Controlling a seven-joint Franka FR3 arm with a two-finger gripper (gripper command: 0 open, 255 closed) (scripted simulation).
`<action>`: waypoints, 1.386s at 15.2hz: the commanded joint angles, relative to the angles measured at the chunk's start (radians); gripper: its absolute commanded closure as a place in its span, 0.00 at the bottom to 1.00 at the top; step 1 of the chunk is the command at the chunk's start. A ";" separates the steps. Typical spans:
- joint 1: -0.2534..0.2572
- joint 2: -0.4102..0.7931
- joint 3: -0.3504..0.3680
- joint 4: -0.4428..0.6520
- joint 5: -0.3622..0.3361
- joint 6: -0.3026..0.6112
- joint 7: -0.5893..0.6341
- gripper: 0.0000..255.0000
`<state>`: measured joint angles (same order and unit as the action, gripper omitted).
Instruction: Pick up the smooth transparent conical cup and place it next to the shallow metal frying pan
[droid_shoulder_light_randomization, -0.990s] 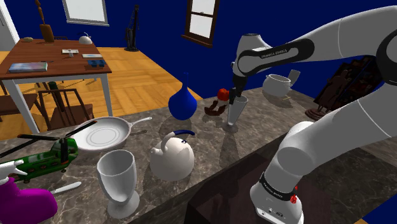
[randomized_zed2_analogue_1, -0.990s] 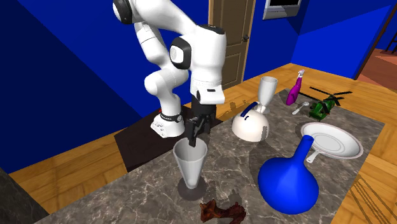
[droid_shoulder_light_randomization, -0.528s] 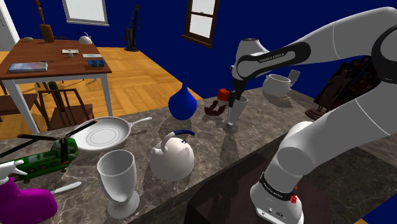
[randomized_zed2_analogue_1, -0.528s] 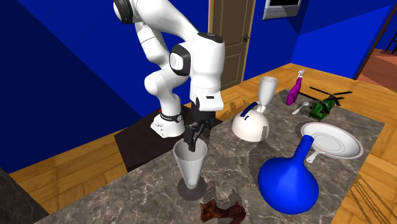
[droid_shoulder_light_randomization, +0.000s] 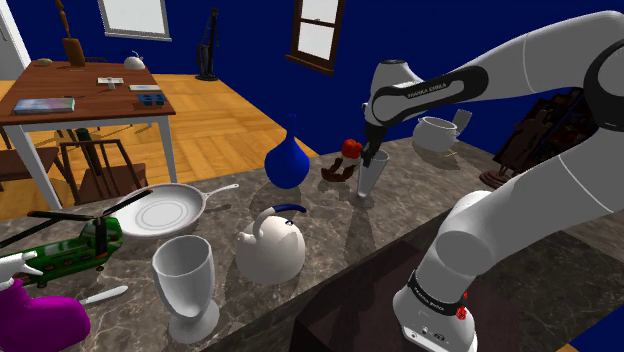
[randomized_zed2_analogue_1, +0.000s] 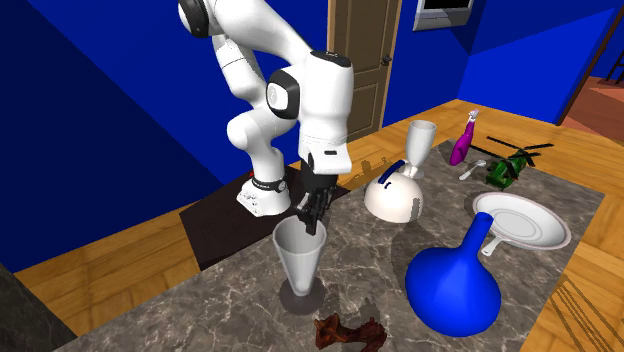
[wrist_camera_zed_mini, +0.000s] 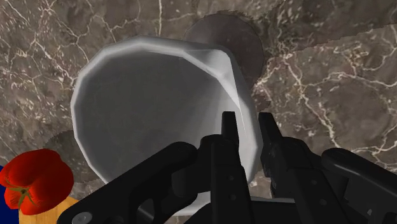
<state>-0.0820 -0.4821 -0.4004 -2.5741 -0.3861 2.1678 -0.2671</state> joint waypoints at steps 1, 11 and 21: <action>0.000 0.001 -0.001 -0.001 0.000 0.000 0.000 1.00; 0.003 -0.035 0.017 0.055 0.015 -0.091 -0.012 1.00; 0.010 -0.070 0.043 0.163 0.038 -0.233 -0.032 1.00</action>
<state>-0.0712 -0.5477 -0.3585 -2.4218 -0.3489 1.9487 -0.2954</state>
